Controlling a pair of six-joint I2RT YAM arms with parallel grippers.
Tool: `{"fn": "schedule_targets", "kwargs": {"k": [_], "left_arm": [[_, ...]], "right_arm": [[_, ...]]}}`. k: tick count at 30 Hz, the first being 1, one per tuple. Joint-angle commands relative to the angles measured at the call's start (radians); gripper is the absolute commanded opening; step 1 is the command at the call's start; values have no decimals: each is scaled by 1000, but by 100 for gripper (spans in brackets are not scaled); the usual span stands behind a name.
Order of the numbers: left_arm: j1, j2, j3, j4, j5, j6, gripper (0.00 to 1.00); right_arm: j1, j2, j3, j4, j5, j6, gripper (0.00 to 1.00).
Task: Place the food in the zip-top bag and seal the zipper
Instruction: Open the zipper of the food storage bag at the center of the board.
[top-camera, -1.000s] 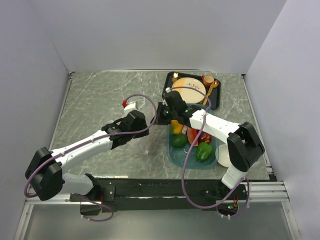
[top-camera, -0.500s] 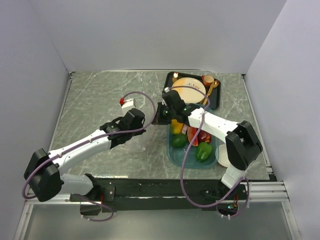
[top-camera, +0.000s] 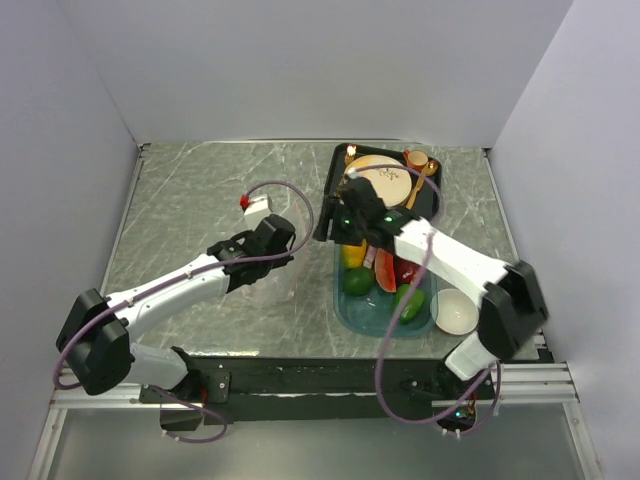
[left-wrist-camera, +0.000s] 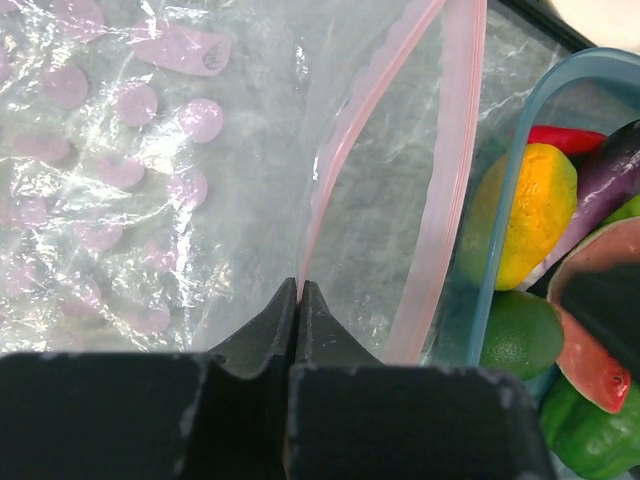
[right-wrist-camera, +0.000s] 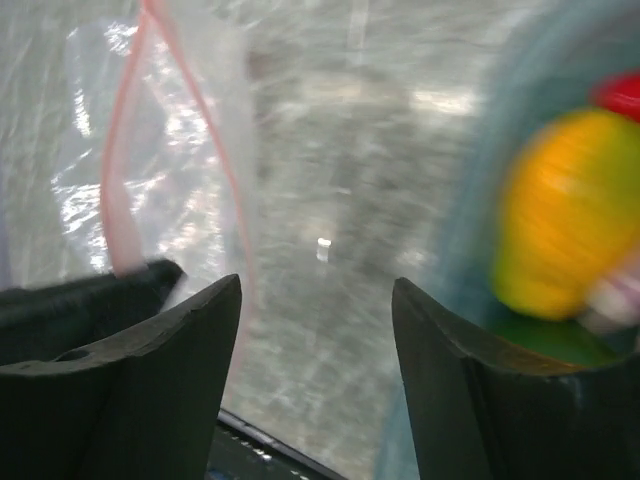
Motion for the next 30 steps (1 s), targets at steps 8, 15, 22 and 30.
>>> {"fn": "schedule_targets", "kwargs": {"k": [8, 15, 22, 30], "left_arm": [[5, -30, 7, 63, 54, 56, 1], [10, -72, -24, 82, 86, 118, 1], [13, -79, -16, 89, 132, 102, 1], [13, -78, -64, 80, 127, 43, 1]], "right_arm": [[-17, -467, -306, -163, 227, 76, 100], [-17, -517, -389, -169, 354, 131, 87], [-27, -546, -460, -191, 364, 142, 75], [-129, -502, -500, -120, 258, 53, 68]]}}
